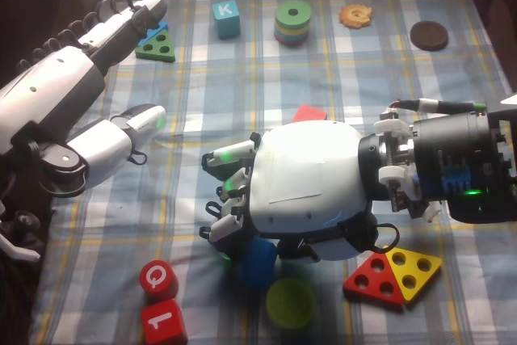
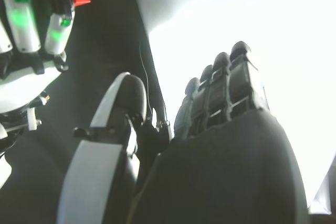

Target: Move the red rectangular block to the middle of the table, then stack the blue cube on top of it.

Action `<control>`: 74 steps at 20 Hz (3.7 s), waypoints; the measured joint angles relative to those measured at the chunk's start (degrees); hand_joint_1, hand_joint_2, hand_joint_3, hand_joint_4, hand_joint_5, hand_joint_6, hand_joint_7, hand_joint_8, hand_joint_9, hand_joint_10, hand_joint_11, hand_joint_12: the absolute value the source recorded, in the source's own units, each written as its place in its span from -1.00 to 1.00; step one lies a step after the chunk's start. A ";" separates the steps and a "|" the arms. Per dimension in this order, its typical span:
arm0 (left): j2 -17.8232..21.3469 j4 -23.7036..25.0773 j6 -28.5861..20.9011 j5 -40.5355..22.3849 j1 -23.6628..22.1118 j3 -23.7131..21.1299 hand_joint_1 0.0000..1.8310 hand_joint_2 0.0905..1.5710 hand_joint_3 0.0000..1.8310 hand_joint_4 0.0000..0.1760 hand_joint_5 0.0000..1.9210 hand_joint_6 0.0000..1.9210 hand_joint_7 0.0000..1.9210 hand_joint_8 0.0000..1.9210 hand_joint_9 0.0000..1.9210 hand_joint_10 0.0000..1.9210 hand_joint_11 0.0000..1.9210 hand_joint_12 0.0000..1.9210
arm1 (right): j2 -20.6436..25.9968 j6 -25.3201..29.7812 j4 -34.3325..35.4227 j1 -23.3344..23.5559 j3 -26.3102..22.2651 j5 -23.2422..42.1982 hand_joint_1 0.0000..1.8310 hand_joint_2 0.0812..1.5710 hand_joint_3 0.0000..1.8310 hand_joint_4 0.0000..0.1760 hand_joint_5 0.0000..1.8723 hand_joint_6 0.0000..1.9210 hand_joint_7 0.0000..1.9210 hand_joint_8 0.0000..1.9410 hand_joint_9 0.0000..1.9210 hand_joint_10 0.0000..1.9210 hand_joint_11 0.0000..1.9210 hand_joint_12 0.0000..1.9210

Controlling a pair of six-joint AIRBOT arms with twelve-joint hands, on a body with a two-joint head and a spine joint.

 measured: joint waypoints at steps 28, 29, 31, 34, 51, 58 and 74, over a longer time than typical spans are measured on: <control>-0.02 -0.46 0.00 -0.26 0.00 0.00 -0.15 0.89 -1.00 -0.75 -0.99 -1.00 -1.00 -1.00 -1.00 -1.00 -1.00 -1.00 | 9.53 -29.29 35.39 5.18 -2.93 3.63 0.38 0.37 -1.00 -1.00 0.17 -0.36 0.03 0.27 -0.31 0.60 -0.83 1.00; -0.09 -0.46 0.00 -0.31 0.00 0.00 -0.15 0.89 -1.00 -0.75 -0.99 -1.00 -1.00 -1.00 -1.00 -1.00 -1.00 -1.00 | 9.66 -29.66 35.80 5.18 -2.93 3.61 0.38 0.37 -1.00 -1.00 0.17 -0.36 0.03 0.27 -0.31 0.60 -0.83 1.00; -0.15 -0.46 -0.02 -0.35 0.00 0.00 -0.20 0.91 -0.99 -0.80 -0.99 -1.00 -1.00 -1.00 -1.00 -1.00 -1.00 -1.00 | 10.08 -32.06 38.03 5.42 -3.04 3.30 0.36 0.39 -0.99 -1.00 0.08 -0.22 0.02 0.29 -0.34 0.66 -0.82 1.00; -0.33 -0.63 0.00 -0.33 0.00 -0.02 -0.18 0.90 -1.00 -0.79 -0.99 -1.00 -1.00 -1.00 -1.00 -1.00 -1.00 -1.00 | 10.80 -32.35 39.12 5.75 -3.08 3.65 0.36 0.43 -1.00 -1.00 0.07 -0.22 -0.07 0.45 -0.41 0.80 -0.87 1.00; -0.52 -0.92 0.00 -0.44 0.00 0.00 -0.12 0.90 -1.00 -1.00 -0.98 -0.99 -1.00 -1.00 -1.00 -1.00 -1.00 -1.00 | 11.69 -37.11 43.43 6.16 -3.21 2.78 0.36 0.43 -1.00 -1.00 0.06 -0.20 -0.05 0.42 -0.32 0.83 -0.71 1.00; -1.05 -1.33 -0.31 -0.44 0.00 0.00 -0.08 0.88 -1.00 -1.00 -0.97 -1.00 -1.00 -1.00 -1.00 -1.00 -1.00 -1.00 | 11.74 -38.36 43.65 6.16 -3.19 1.29 0.35 0.45 -1.00 -1.00 0.03 -0.14 -0.10 0.48 -0.42 0.89 -0.84 1.00; -1.05 -1.42 -0.55 -1.22 0.00 -0.02 -0.06 0.87 -1.00 -1.00 -0.98 -1.00 -1.00 -1.00 -1.00 -1.00 -1.00 -1.00 | 12.26 -39.85 43.82 6.58 -3.30 -1.09 0.34 0.44 -1.00 -1.00 0.01 -0.07 -0.06 0.39 -0.36 0.66 -0.86 1.00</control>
